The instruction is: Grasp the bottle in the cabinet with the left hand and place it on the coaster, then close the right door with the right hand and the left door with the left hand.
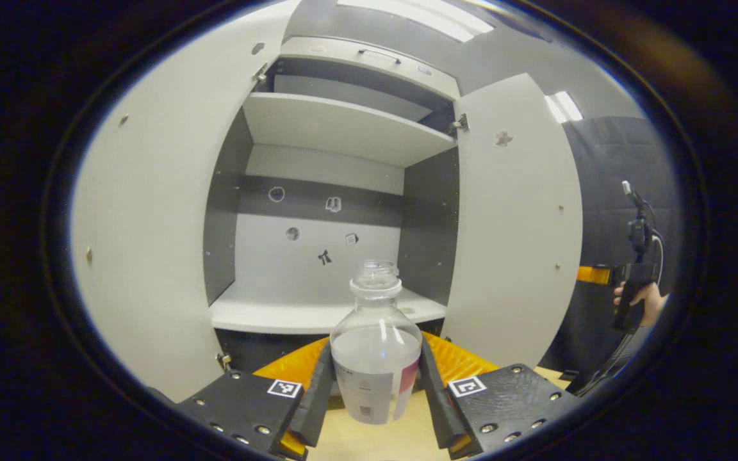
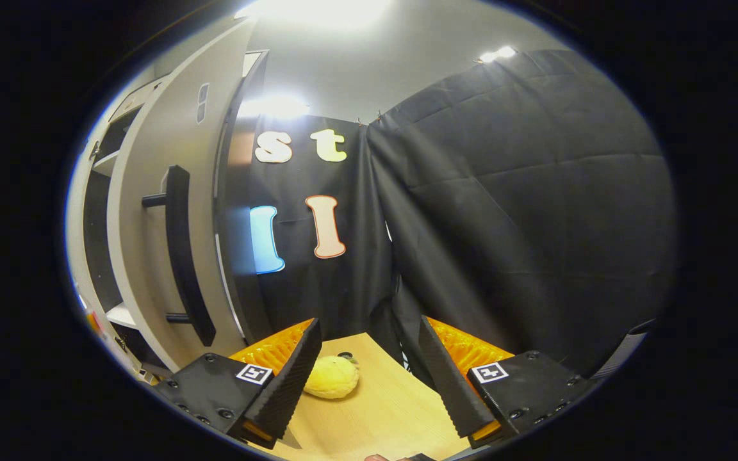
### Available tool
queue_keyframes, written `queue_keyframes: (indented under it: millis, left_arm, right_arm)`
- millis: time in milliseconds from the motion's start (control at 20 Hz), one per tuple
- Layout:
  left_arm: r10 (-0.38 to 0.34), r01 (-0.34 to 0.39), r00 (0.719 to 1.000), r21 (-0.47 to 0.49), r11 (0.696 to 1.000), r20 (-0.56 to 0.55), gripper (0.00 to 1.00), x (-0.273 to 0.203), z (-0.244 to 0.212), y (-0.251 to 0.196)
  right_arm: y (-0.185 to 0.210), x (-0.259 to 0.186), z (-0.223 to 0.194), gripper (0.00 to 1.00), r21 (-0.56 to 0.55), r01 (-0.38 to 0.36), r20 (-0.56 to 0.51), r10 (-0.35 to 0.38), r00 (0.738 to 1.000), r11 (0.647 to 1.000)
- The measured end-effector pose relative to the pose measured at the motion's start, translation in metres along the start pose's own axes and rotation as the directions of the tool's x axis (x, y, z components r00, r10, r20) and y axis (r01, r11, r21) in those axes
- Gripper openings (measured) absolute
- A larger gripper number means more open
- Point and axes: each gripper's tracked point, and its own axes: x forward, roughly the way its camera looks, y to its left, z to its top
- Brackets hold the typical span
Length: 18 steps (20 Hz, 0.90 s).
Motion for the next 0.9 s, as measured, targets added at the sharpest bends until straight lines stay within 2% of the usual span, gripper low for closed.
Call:
queue_keyframes:
  millis: [100, 150, 300, 350, 400, 600, 700, 900]
  left_arm:
    - [0.026, -0.026, 1.0, 0.01, 1.0, -0.016, 0.67, -0.012, -0.032, 0.004]
    - [0.035, -0.035, 0.999, 0.011, 0.999, -0.026, 0.67, -0.017, -0.049, 0.005]
    - [0.051, -0.051, 0.997, -0.014, 0.999, -0.054, 0.68, -0.027, -0.101, 0.006]
    - [0.051, -0.054, 0.996, -0.031, 0.998, -0.073, 0.68, -0.029, -0.119, 0.006]
    - [0.043, -0.048, 0.995, -0.052, 0.997, -0.093, 0.68, -0.031, -0.139, 0.004]
    - [0.0, -0.008, 0.992, -0.06, 0.998, -0.125, 0.68, -0.037, -0.184, -0.015]
    - [-0.023, 0.016, 0.989, -0.049, 0.999, -0.147, 0.68, -0.042, -0.205, -0.025]
    - [-0.036, 0.033, 0.981, -0.02, 0.999, -0.19, 0.68, -0.051, -0.238, -0.032]
  right_arm:
    - [0.004, -0.007, 0.003, 0.94, 0.014, -0.006, 0.002, 0.006, 1.0, 1.0]
    - [0.006, -0.011, 0.005, 0.97, 0.013, -0.003, 0.005, 0.003, 1.0, 1.0]
    - [0.007, -0.023, 0.005, 0.93, 0.007, 0.01, 0.009, -0.01, 1.0, 1.0]
    - [0.007, -0.025, 0.004, 1.0, 0.02, 0.015, 0.002, -0.015, 1.0, 1.0]
    - [0.004, -0.028, 0.001, 0.94, 0.037, 0.021, -0.009, -0.021, 1.0, 0.999]
    - [-0.003, -0.051, -0.011, 0.94, 0.041, 0.056, -0.055, -0.054, 0.997, 0.998]
    - [-0.007, -0.063, -0.02, 0.97, 0.048, 0.07, -0.1, -0.065, 0.993, 0.996]
    - [-0.009, -0.076, -0.018, 0.96, 0.049, 0.091, -0.102, -0.086, 0.991, 0.995]
